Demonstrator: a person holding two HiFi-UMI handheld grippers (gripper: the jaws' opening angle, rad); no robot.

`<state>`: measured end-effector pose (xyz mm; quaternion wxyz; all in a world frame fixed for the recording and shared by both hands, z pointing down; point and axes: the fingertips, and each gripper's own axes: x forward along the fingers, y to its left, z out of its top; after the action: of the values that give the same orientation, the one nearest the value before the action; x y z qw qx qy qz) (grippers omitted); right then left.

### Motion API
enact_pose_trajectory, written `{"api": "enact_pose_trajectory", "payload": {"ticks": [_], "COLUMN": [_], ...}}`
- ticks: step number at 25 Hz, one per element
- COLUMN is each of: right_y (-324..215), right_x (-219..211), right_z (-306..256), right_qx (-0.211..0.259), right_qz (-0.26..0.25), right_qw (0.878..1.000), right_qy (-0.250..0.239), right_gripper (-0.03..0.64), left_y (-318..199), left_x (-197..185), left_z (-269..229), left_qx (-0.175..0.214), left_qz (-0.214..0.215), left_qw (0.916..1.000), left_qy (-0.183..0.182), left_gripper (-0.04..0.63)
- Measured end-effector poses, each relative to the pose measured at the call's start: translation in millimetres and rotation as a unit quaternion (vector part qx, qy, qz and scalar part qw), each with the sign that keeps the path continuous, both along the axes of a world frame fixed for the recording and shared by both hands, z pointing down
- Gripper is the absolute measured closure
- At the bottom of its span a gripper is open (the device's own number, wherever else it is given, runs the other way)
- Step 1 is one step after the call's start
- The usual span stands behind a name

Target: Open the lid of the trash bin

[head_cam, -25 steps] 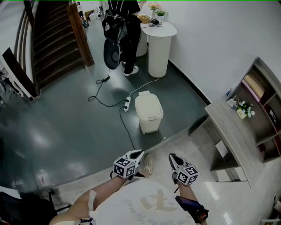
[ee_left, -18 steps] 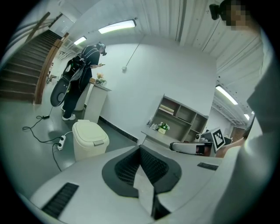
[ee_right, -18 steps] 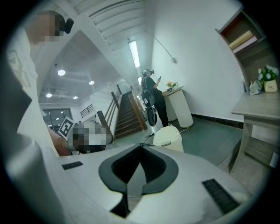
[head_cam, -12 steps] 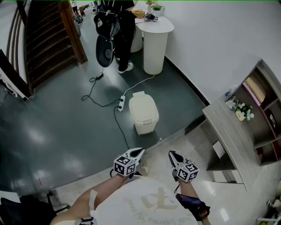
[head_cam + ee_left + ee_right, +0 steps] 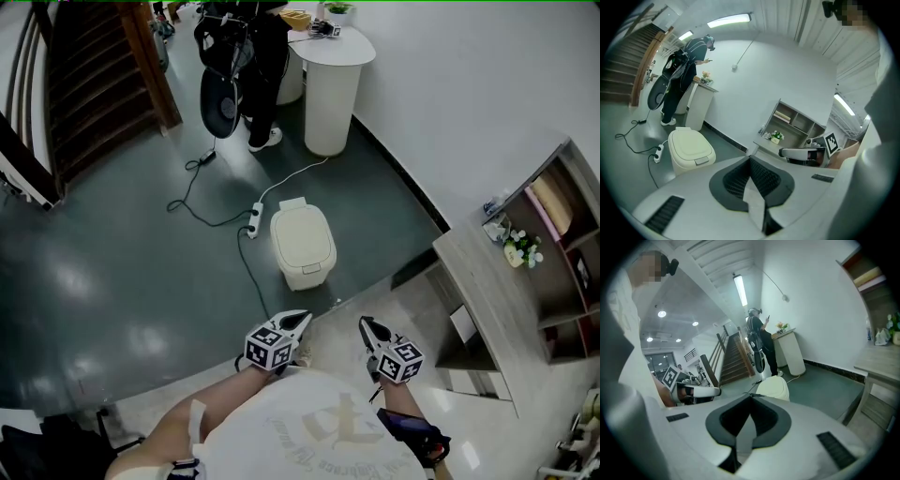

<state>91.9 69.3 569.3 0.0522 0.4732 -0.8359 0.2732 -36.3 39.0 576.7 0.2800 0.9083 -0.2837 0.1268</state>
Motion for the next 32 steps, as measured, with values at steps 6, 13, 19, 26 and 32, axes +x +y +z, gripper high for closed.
{"api": "enact_pose_trajectory", "payload": {"ticks": [6,13,19,26,32], "right_y": [-38.1,-81.5,-114.6,-139.5,-144.9], "right_x": [11.2,18.9,24.6,22.3,14.6], "right_z": [-3.2,-6.6,-12.0,-13.9,-6.9], "right_qx": [-0.001,0.003,0.012,0.014,0.001], "right_qz": [0.002,0.010,0.015,0.020,0.014], "right_qw": [1.000,1.000,1.000,1.000,1.000], "right_qy": [0.005,0.005,0.003,0.004,0.008], "right_gripper": [0.612,0.612,0.612,0.612,0.612], "left_y": [-40.9,-90.0,-127.5,-148.0,-154.7], "left_x": [14.6,24.2,34.5,27.9,15.3], "left_z": [0.5,-7.6,-13.5,-9.8,-2.1], "left_qx": [-0.002,0.006,0.014,0.007,-0.002], "left_qz": [0.007,0.013,0.018,0.017,0.002], "left_qw": [1.0000,0.9999,0.9997,0.9998,0.9999], "left_qy": [0.004,0.004,0.005,0.004,0.011], "left_gripper": [0.581,0.581,0.581,0.581,0.580]}}
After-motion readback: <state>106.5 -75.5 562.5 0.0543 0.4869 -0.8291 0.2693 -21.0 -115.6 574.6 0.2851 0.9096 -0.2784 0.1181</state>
